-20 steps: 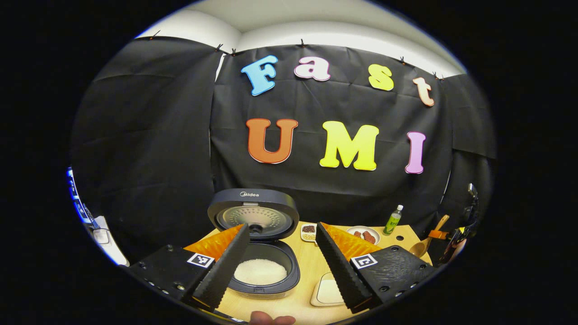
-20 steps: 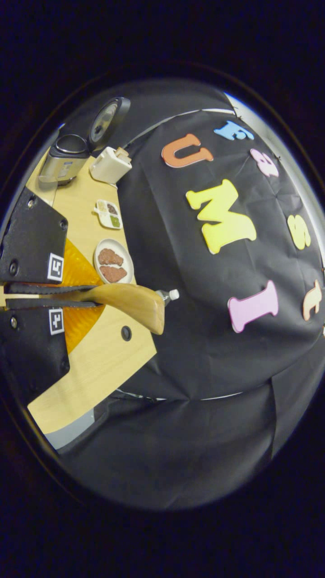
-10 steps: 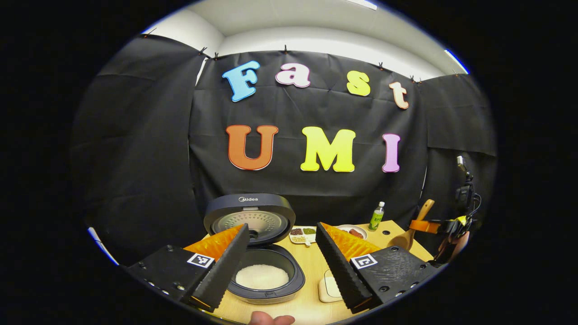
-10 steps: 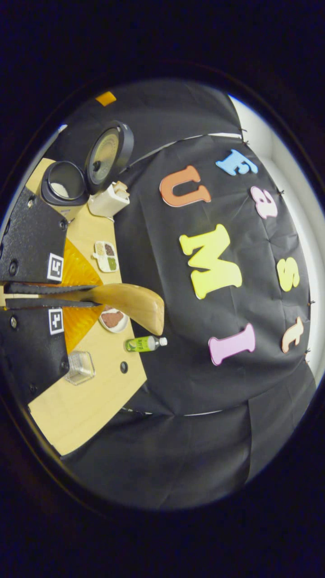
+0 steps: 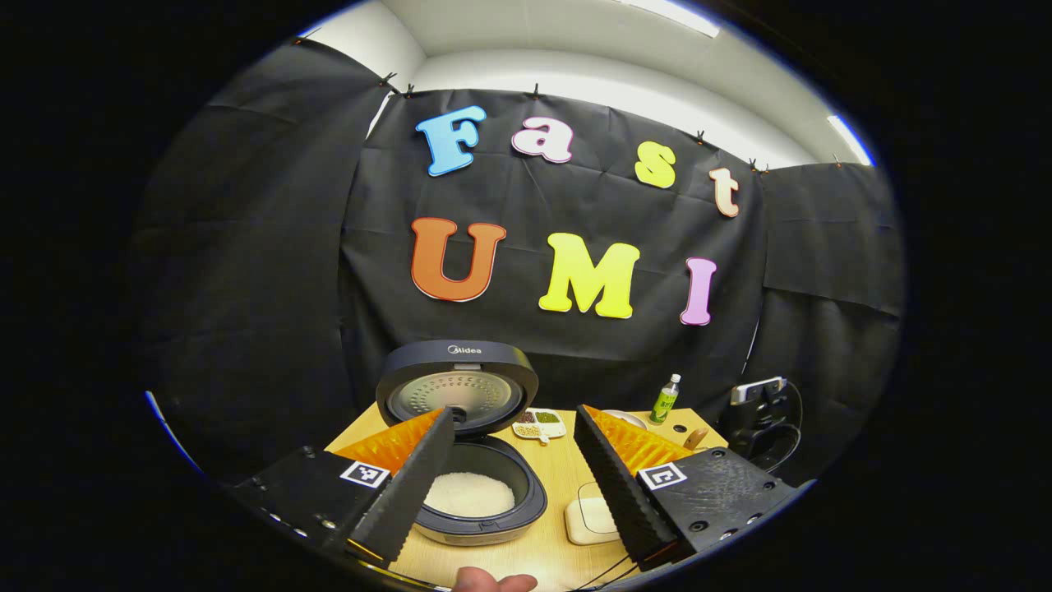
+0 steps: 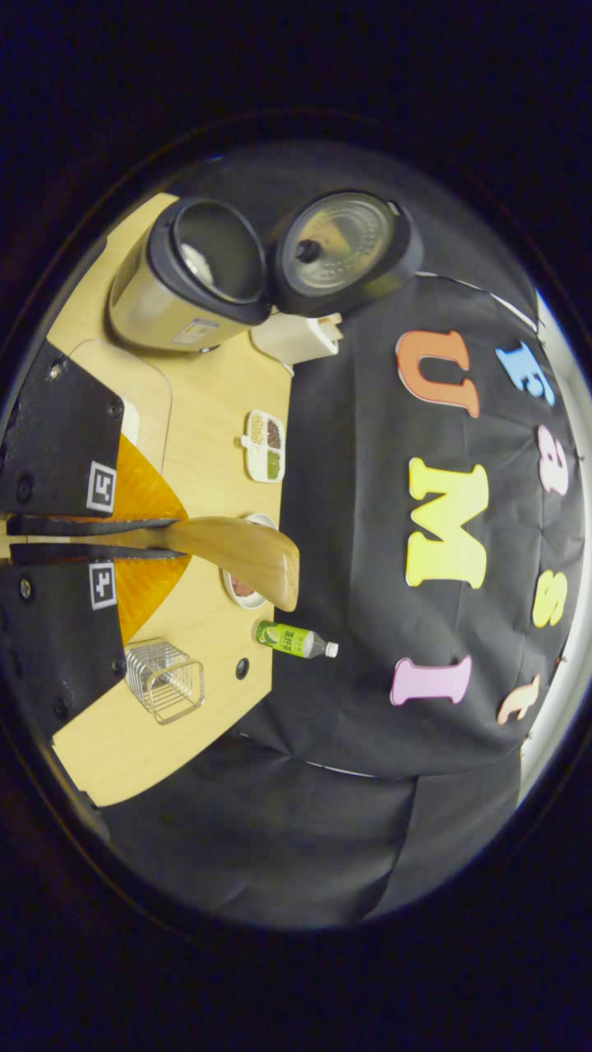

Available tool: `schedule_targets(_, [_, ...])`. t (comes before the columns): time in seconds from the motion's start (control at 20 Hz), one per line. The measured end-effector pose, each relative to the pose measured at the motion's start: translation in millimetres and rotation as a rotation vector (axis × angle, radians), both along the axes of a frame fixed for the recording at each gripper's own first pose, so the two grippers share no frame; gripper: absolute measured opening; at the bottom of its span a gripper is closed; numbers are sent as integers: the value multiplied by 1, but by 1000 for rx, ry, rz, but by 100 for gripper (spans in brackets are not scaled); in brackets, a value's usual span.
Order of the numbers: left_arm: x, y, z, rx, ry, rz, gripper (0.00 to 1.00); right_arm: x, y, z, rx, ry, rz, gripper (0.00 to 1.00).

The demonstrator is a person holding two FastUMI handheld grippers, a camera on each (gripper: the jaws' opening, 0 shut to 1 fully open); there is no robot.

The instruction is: Close the left gripper, press the button to open the rice cooker; take a wooden spoon from the chopstick holder with the right hand, scoop a spoonful of rice and pour it into the rice cooker, then put the wooden spoon back into the chopstick holder.

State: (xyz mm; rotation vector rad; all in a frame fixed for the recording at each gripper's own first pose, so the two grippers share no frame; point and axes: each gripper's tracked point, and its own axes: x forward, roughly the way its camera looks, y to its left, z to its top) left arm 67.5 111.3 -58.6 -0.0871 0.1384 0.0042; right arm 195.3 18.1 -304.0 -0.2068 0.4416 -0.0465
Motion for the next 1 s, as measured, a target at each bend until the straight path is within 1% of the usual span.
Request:
schedule_targets(0.15, [-8,11,-5,14,15,11,95,6,10,-19,-122,-16,24,9])
schedule_targets(0.2, [-11,16,-6,20,22,16,95,8,12,-26,-148,-14,31,9])
schedule_targets(0.25, [-13,20,-8,25,30,24,95,8,18,-37,-142,1,35,9])
schedule_targets(0.4, [-21,35,-11,23,41,52,95,3,33,-63,-42,64,15,9])
schedule_targets(0.55, [-30,44,-15,20,51,70,95,-1,53,-71,13,96,43,9])
schedule_targets(0.65, [-34,49,-18,20,54,80,95,-5,63,-73,74,123,39,9])
schedule_targets(0.8, [-38,54,-18,4,59,90,95,-8,75,-74,219,173,20,9])
schedule_targets(1.0, [-39,56,-19,-9,55,99,95,-10,96,-63,429,205,44,9])
